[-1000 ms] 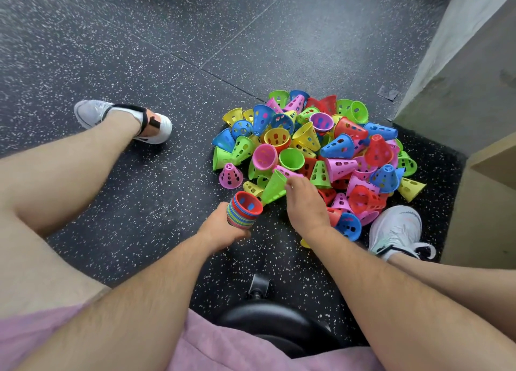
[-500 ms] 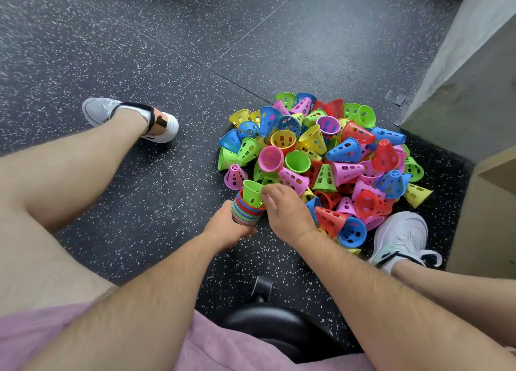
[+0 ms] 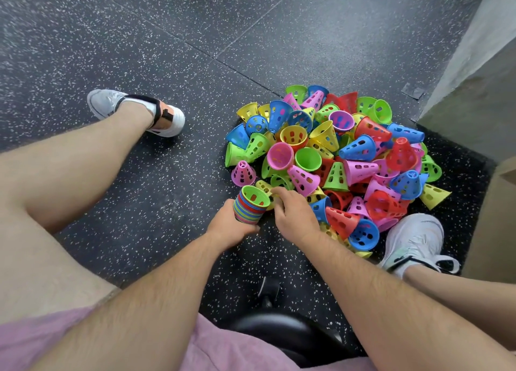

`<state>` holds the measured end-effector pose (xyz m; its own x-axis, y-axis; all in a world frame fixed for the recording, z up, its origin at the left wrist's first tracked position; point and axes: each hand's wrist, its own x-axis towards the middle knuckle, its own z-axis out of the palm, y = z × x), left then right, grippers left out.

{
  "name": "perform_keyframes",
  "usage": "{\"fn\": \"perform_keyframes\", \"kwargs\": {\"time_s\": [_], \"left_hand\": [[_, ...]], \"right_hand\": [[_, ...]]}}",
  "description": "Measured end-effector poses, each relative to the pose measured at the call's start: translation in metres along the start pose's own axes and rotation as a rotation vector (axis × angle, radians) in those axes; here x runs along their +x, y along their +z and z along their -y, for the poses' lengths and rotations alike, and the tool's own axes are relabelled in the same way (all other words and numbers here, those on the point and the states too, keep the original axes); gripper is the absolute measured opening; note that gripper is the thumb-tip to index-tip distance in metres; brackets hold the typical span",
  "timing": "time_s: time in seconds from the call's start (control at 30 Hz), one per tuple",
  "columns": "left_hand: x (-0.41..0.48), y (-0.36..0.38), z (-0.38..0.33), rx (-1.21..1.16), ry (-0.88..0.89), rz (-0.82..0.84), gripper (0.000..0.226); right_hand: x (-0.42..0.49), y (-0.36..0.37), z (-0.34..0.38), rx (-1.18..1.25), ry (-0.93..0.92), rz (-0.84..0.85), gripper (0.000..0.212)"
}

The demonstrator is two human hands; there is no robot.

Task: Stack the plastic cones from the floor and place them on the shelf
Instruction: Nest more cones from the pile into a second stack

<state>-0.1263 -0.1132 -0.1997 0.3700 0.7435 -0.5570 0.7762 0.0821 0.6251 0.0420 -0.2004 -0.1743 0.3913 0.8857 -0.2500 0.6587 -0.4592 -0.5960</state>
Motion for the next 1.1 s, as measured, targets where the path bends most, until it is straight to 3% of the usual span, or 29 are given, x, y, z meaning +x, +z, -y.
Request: {"fn": "perform_keyframes", "kwargs": {"time_s": [0.2, 0.57, 0.8, 0.97, 1.1], "left_hand": [[0.001, -0.004, 0.008, 0.0, -0.037, 0.008, 0.069], [0.008, -0.012, 0.018, -0.012, -0.111, -0.03, 0.073], [0.007, -0.014, 0.015, -0.071, -0.117, -0.091, 0.067], [0.011, -0.016, 0.01, -0.094, -0.119, -0.12, 0.068], [0.012, -0.016, 0.004, -0.081, -0.117, -0.13, 0.068]], "right_hand": [[0.014, 0.011, 0.01, 0.016, 0.117, 0.054, 0.046], [0.016, 0.013, 0.011, 0.041, 0.164, 0.006, 0.015], [0.018, -0.005, 0.024, 0.077, -0.02, -0.232, 0.036], [0.028, -0.009, 0.033, 0.2, -0.038, -0.377, 0.025], [0.036, -0.01, 0.045, 0.232, -0.181, -0.484, 0.019]]}}
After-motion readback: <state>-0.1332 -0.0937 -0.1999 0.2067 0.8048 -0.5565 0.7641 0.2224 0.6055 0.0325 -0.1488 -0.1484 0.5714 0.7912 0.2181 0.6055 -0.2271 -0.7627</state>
